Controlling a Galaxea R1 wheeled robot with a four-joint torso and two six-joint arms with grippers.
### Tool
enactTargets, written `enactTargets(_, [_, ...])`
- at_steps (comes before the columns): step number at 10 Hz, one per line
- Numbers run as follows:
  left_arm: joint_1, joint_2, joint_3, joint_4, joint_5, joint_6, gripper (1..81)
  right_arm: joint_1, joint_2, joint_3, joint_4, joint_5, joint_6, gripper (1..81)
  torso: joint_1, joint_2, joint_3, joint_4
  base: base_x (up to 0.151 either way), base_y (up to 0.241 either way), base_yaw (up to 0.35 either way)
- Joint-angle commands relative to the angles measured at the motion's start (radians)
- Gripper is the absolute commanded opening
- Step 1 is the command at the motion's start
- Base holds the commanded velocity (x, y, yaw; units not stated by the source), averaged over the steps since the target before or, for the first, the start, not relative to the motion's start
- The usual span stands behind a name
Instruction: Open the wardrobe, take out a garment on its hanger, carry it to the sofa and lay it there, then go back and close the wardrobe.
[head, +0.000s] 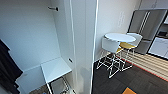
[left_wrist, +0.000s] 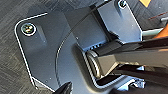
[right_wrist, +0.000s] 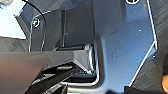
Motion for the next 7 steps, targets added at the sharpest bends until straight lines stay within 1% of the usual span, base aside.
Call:
enactTargets(1, [-0.033,0.002,-0.001,0.011,0.04,0.002,81.1,0.028,0.007,0.002,0.003,-0.043,-0.002,81.1,0.0,0.0,0.0,0.0,0.0,0.0,0.26])
enactTargets(7, [-0.033,0.002,-0.001,0.009,0.038,0.002,81.1,0.025,0.007,0.002,0.003,-0.04,-0.002,81.1,0.0,0.0,0.0,0.0,0.0,0.0,0.278])
